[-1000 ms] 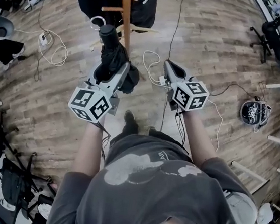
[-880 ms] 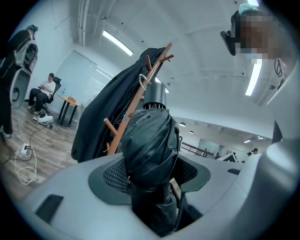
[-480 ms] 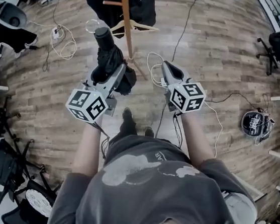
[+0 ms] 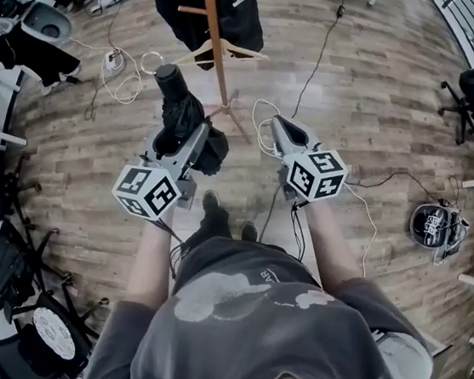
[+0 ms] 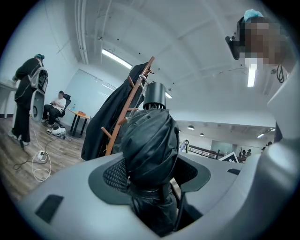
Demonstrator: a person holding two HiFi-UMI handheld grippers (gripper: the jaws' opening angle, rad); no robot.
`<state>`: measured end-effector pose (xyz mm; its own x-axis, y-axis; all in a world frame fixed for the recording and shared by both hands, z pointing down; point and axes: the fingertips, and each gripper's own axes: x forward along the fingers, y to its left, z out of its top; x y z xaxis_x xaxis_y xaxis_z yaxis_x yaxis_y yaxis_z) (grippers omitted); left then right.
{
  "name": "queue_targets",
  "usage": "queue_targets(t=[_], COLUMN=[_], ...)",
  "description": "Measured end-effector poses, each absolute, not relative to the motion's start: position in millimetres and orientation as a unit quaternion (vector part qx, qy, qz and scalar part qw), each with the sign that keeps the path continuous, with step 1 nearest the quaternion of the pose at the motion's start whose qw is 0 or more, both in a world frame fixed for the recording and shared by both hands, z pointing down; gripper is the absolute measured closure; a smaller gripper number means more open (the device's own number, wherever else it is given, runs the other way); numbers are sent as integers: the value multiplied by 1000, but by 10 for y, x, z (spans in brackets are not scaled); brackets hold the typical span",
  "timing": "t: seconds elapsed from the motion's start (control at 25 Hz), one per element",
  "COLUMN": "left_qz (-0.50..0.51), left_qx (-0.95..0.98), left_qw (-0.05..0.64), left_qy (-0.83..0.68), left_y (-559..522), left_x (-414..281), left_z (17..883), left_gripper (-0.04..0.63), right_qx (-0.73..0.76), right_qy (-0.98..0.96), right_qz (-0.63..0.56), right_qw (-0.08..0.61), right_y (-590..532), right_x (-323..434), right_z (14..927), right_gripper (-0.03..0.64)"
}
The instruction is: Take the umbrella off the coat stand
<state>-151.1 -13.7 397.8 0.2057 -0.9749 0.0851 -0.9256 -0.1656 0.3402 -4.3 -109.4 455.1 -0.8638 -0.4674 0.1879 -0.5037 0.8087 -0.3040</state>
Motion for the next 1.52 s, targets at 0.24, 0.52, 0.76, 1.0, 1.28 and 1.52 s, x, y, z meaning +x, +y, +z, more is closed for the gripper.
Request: queue_targets(t=[0.24, 0.52, 0.76, 1.0, 1.28, 1.52], left_qz=[-79, -79, -83, -90, -93, -89], left_qx=[765, 768, 773, 778, 791, 805], left_qw=[152, 150, 153, 159, 162, 159], left_qy=[-621, -617, -609, -601, -583, -565], left_y=[52, 160, 421, 807, 1362, 1825], left_x=[-1249, -1261, -1347, -1487, -1543, -1473], left_z=[3891, 3922, 3969, 3991, 3977, 3943], left_gripper=[334, 334, 334, 334, 334, 334], right_qx=[250, 262, 261, 269, 287, 299], right_qy=[-954, -951, -953, -953, -948, -944], right_qz=[159, 155, 136, 123, 118, 117], right_qw=[53, 61, 70, 71, 74, 74], right_y=[-904, -823, -540, -164, 429, 971], right_x=[170, 217, 96, -42, -86, -51], right_z=[4502, 4551, 4495, 4398, 4348, 4320], right_gripper=[618, 618, 618, 618, 618, 618])
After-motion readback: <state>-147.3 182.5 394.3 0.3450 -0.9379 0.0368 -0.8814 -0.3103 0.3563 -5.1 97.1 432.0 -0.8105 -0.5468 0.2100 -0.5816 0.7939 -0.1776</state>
